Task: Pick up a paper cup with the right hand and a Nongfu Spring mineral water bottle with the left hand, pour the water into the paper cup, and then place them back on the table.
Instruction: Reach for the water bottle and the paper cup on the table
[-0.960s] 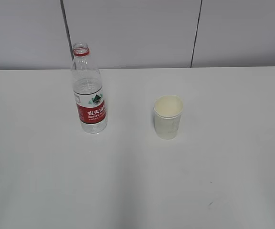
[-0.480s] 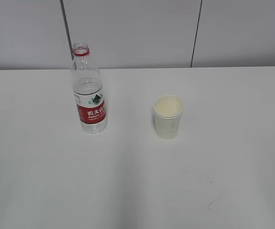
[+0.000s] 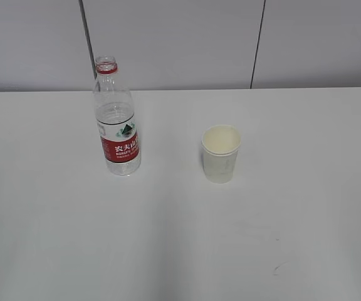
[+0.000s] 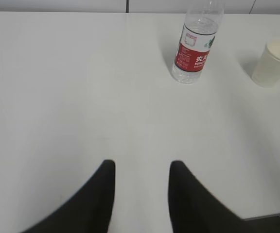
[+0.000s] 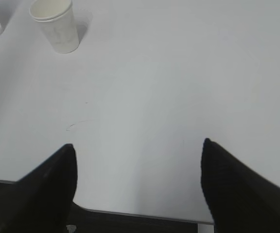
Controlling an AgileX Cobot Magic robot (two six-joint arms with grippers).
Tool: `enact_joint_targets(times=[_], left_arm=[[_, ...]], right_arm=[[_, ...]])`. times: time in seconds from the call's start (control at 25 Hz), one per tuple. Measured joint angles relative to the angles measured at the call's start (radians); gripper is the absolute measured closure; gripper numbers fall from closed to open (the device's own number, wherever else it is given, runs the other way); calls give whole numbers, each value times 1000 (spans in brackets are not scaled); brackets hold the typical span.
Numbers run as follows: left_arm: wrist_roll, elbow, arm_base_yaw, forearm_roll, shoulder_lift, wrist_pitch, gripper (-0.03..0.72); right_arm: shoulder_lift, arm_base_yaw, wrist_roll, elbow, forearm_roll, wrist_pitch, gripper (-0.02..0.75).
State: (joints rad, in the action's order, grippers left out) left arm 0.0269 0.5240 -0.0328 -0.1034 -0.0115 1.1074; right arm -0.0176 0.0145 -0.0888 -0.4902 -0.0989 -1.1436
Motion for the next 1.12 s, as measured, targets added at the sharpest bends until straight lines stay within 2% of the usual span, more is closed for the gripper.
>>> enact_joint_targets(times=[0.92, 1.04, 1.12], left_arm=[[0, 0, 0, 0, 0, 0, 448], [0, 0, 0, 0, 0, 0, 420], [0, 0, 0, 8, 0, 0, 371]], right_arm=[[0, 0, 0, 0, 0, 0, 150], [0, 0, 0, 0, 0, 0, 150], [0, 0, 0, 0, 0, 0, 150]])
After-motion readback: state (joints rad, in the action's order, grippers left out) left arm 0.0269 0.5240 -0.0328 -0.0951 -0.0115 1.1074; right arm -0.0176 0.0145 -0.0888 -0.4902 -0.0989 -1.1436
